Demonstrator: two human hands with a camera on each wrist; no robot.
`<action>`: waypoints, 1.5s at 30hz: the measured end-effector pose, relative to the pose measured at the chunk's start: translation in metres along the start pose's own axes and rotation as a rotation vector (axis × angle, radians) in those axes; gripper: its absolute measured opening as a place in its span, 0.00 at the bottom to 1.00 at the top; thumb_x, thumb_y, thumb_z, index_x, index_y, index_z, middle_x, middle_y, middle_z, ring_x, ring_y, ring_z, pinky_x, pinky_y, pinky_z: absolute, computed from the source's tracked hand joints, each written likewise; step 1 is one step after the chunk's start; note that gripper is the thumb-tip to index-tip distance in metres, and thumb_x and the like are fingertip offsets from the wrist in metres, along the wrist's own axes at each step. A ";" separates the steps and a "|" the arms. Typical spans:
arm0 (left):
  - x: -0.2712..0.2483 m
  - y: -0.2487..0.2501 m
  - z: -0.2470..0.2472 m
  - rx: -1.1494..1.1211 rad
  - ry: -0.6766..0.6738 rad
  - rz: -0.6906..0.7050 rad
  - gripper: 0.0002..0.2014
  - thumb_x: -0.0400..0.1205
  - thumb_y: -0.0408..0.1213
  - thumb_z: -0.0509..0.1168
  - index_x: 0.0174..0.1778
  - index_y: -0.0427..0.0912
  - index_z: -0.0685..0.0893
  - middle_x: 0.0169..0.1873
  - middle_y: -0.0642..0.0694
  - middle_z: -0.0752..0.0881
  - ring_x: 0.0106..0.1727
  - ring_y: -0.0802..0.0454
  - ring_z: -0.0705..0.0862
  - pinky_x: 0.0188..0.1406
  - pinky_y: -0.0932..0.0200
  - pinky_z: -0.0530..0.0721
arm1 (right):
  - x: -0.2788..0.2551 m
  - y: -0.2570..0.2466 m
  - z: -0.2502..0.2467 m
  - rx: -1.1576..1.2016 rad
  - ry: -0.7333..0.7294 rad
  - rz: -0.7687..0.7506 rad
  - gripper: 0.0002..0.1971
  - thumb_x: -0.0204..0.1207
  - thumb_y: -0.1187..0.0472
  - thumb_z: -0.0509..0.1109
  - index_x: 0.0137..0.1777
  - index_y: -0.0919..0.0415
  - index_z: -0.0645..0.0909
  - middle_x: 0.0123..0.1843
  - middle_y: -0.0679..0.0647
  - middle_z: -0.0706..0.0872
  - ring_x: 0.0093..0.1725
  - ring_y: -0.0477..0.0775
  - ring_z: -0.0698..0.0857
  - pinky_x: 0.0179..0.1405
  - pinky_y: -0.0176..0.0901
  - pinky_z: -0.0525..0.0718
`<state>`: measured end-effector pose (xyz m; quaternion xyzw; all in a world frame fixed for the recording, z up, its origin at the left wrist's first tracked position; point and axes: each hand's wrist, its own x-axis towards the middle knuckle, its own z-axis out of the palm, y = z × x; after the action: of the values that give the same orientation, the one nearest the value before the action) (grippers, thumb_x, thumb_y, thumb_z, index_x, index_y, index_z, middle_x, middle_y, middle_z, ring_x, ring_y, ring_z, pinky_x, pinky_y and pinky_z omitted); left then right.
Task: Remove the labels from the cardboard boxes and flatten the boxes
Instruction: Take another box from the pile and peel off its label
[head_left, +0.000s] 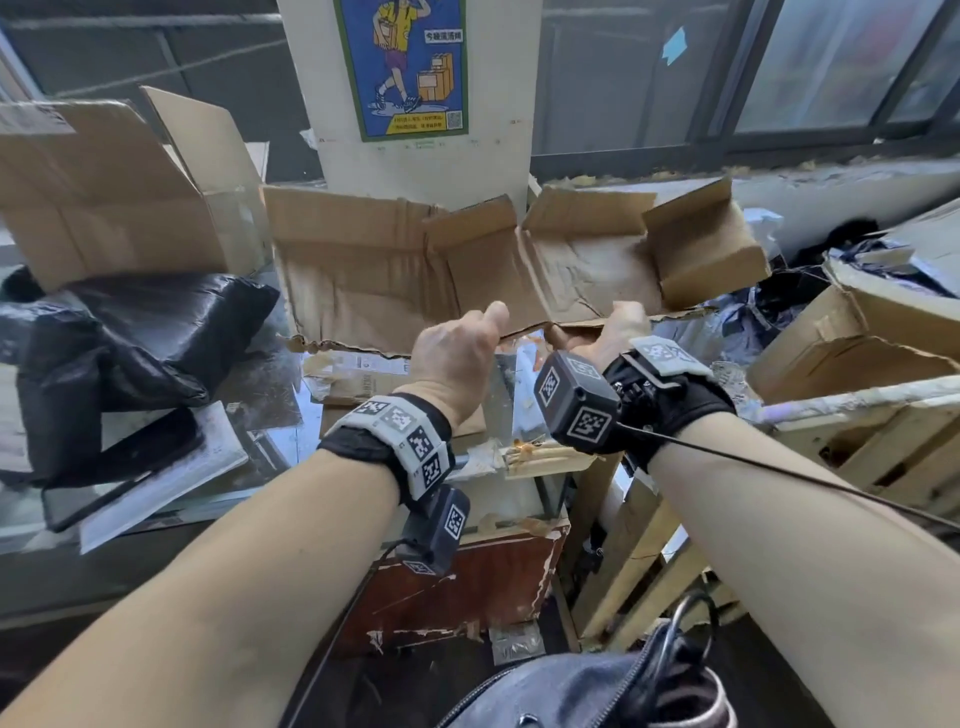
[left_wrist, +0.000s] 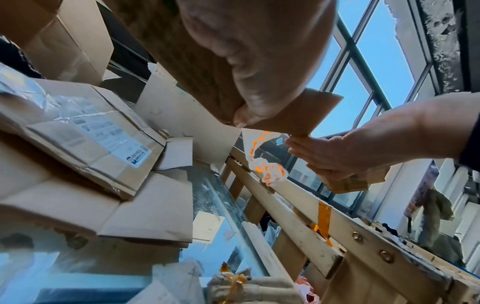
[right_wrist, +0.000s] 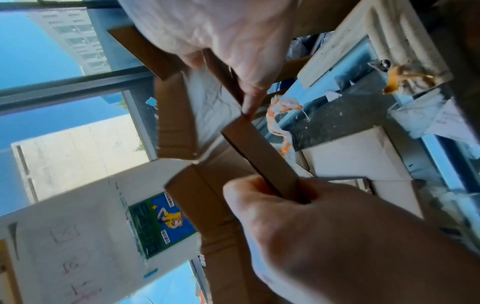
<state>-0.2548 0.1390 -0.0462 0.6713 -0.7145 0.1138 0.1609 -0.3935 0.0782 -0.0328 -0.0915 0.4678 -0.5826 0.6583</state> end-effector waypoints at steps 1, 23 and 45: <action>0.000 0.000 -0.001 0.006 0.010 0.014 0.14 0.81 0.21 0.54 0.59 0.40 0.74 0.43 0.42 0.84 0.44 0.37 0.85 0.35 0.51 0.69 | 0.007 0.004 0.000 -0.006 -0.055 0.007 0.21 0.75 0.50 0.70 0.58 0.68 0.75 0.49 0.64 0.82 0.47 0.60 0.83 0.55 0.51 0.84; -0.004 -0.011 0.018 -0.201 -0.277 -0.269 0.39 0.80 0.70 0.41 0.85 0.53 0.55 0.85 0.45 0.56 0.85 0.41 0.50 0.81 0.34 0.45 | -0.005 -0.003 0.008 -0.436 -0.358 0.215 0.09 0.85 0.68 0.53 0.53 0.73 0.73 0.45 0.68 0.81 0.40 0.65 0.82 0.34 0.59 0.82; 0.049 -0.030 -0.050 -0.630 0.001 -0.629 0.53 0.74 0.60 0.72 0.85 0.57 0.42 0.84 0.43 0.39 0.84 0.35 0.41 0.82 0.40 0.49 | -0.005 -0.030 0.034 -0.470 -0.396 -0.180 0.16 0.68 0.80 0.70 0.53 0.65 0.83 0.52 0.68 0.88 0.51 0.64 0.88 0.57 0.60 0.86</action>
<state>-0.2230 0.1105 0.0174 0.7743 -0.4751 -0.1635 0.3847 -0.3888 0.0591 0.0080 -0.3936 0.4424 -0.4855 0.6432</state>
